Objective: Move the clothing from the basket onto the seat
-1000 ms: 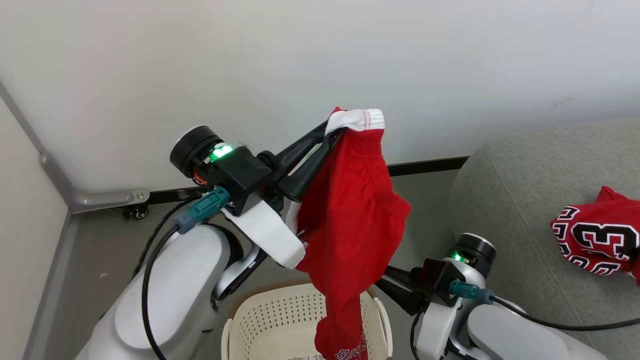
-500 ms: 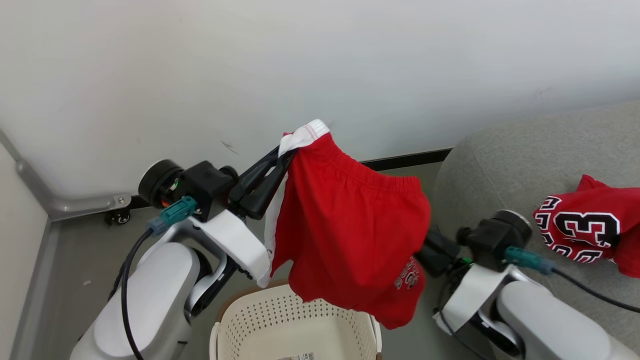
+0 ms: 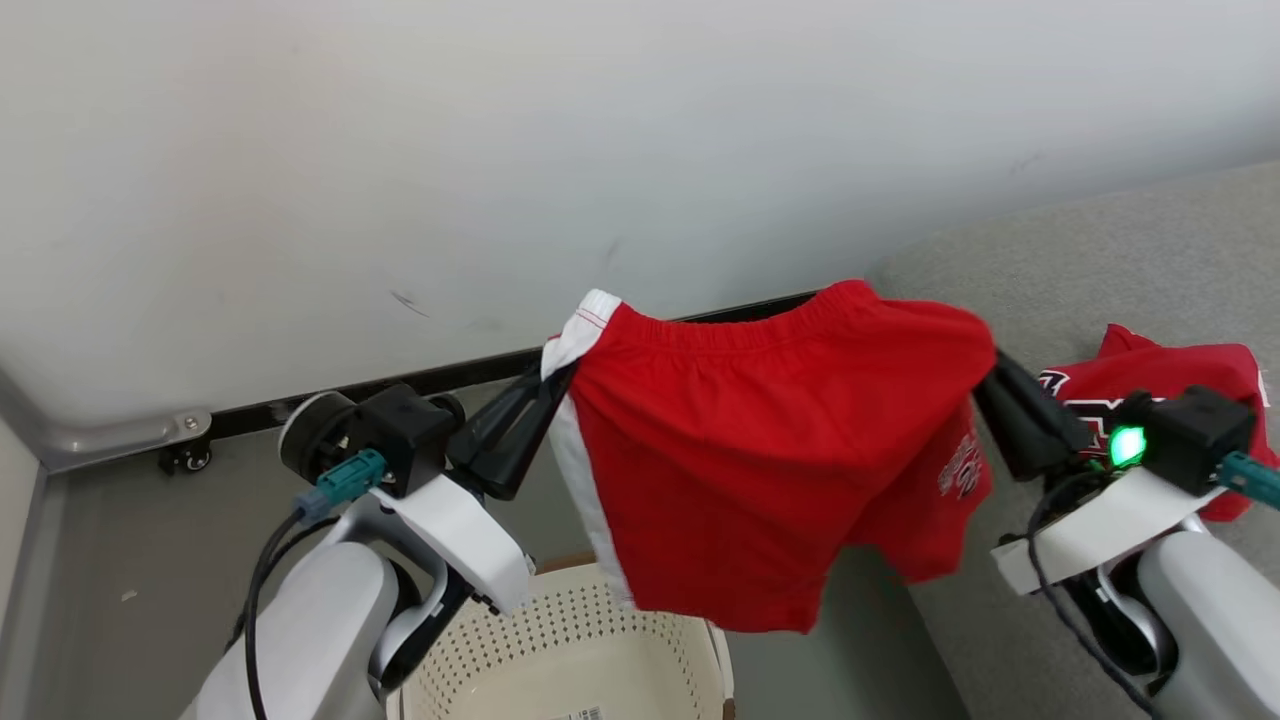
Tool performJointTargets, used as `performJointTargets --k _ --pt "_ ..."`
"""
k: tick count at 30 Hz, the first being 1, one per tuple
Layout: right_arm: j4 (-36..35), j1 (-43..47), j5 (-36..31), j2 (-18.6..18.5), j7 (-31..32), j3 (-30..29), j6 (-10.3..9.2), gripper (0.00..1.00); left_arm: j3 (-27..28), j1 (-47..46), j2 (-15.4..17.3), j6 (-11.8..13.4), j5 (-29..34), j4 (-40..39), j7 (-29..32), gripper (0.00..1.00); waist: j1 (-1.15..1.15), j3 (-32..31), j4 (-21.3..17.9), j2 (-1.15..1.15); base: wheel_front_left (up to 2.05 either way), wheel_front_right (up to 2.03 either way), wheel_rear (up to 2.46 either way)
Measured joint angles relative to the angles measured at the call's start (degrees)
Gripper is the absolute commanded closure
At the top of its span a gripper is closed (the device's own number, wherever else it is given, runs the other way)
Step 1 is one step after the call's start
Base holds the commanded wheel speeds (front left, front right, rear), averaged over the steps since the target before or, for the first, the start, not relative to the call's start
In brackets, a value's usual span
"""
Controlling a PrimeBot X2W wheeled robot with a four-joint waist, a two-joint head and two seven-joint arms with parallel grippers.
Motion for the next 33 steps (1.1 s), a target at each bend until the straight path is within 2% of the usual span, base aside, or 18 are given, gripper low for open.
performJointTargets --k 1,3,4,16,33 --pt "-0.30 0.29 0.00 0.08 0.00 -1.13 0.00 1.00 -0.18 0.31 -0.18 -0.01 -0.26 0.00 -0.07 0.53 0.00 0.02 -0.23 0.00 0.00 0.00 0.00" --pt "-1.07 0.94 0.09 0.41 0.00 -3.16 0.00 1.00 -0.46 1.01 -0.53 -0.02 -0.88 -0.01 -0.49 0.05 0.00 0.07 -0.64 0.00 0.00 0.00 0.00" --pt "-1.47 1.20 0.20 0.58 0.00 -3.96 0.00 1.00 -0.65 1.33 -0.62 -0.04 -1.01 0.00 -0.49 0.00 0.00 0.09 -0.83 0.00 0.00 0.00 0.00" --pt "-3.36 3.52 -1.51 0.87 0.00 -11.69 0.00 1.00 -2.77 4.08 -0.21 -0.51 -2.46 -0.81 -1.78 0.00 0.00 0.40 -2.24 0.00 0.00 0.00 0.00" --pt "-3.38 7.55 -3.81 0.07 -0.07 -18.30 0.00 1.00 -16.23 5.57 0.90 -0.56 -6.43 -8.70 -2.48 0.00 0.00 0.60 -4.54 0.00 0.00 0.00 0.00"
